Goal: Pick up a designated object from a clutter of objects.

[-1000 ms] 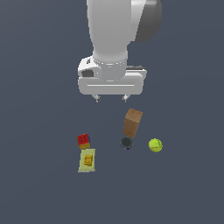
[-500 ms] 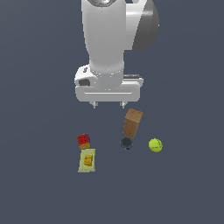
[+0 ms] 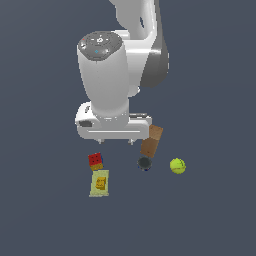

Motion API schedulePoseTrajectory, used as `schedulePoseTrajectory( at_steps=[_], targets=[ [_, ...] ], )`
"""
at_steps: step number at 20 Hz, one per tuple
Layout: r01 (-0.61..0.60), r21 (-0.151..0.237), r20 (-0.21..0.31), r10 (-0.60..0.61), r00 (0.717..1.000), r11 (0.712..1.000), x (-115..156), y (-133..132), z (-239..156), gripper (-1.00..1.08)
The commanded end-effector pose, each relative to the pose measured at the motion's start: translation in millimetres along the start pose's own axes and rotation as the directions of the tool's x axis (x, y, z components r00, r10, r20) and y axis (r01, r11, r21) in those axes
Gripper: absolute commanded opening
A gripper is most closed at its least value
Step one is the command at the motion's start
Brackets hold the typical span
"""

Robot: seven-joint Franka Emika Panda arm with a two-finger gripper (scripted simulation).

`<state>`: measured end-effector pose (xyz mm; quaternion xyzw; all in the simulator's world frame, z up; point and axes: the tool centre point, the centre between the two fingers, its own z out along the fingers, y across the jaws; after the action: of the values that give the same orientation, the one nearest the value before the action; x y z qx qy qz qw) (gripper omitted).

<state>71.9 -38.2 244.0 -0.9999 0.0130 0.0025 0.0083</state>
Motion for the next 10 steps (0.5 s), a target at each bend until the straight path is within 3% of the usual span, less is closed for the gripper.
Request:
schedulePoseTrajectory(
  at_steps=[1, 10],
  targets=[
    [-0.002, 0.000, -0.001, 0.002, 1.000, 1.000, 14, 10, 19, 1.00],
    [-0.008, -0.007, -0.004, 0.008, 1.000, 1.000, 53, 46, 90, 1.00]
  ],
)
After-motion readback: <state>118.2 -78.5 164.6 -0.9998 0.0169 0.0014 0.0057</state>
